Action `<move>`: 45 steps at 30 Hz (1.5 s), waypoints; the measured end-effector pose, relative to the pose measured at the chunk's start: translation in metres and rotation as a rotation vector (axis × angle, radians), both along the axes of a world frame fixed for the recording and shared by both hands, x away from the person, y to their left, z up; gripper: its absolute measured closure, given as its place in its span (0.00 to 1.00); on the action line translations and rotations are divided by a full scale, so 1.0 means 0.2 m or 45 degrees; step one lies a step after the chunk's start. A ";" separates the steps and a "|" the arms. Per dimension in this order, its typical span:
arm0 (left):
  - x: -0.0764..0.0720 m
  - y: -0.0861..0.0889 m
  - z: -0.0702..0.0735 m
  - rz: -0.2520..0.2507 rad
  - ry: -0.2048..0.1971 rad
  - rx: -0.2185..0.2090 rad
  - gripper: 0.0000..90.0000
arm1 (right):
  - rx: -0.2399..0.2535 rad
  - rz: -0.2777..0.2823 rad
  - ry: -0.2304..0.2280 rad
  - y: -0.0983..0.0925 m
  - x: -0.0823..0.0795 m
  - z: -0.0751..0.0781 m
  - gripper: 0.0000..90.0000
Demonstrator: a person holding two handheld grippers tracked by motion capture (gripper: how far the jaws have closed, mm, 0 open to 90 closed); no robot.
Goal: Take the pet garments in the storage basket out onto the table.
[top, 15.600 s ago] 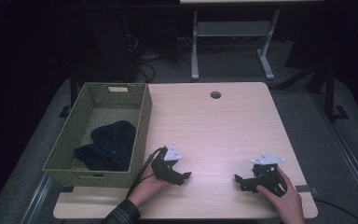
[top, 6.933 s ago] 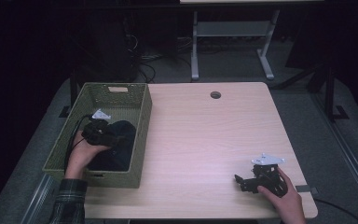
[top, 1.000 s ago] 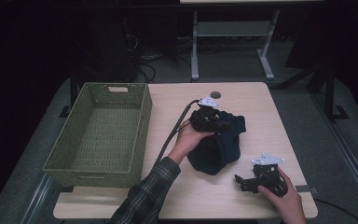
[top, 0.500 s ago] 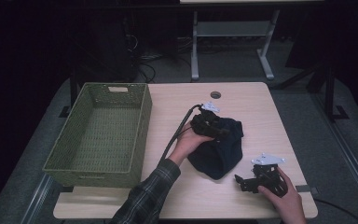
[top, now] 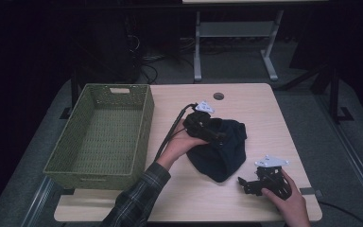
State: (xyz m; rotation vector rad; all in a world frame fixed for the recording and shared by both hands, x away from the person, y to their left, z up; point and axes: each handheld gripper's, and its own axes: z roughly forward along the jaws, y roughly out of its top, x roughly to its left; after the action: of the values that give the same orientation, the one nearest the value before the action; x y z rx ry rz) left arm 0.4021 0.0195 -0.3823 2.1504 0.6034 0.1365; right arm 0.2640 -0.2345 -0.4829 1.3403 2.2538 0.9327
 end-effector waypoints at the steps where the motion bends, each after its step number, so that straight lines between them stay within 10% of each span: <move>1: -0.01 0.02 0.00 0.010 -0.009 -0.008 0.15 | 0.000 0.001 0.000 0.00 0.00 0.00 0.00; 17: -0.15 0.28 -0.02 0.094 -0.049 0.005 0.14 | 0.001 -0.001 -0.001 0.00 0.00 0.00 0.00; 45: -0.43 0.46 -0.30 0.159 -0.001 0.097 0.14 | -0.002 0.003 -0.002 0.00 0.00 0.00 0.00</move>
State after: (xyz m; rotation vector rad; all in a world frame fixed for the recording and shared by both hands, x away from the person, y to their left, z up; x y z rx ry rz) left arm 0.3152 0.1121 -0.4433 2.1859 0.7430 0.2313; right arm 0.2642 -0.2347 -0.4831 1.3356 2.2551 0.9324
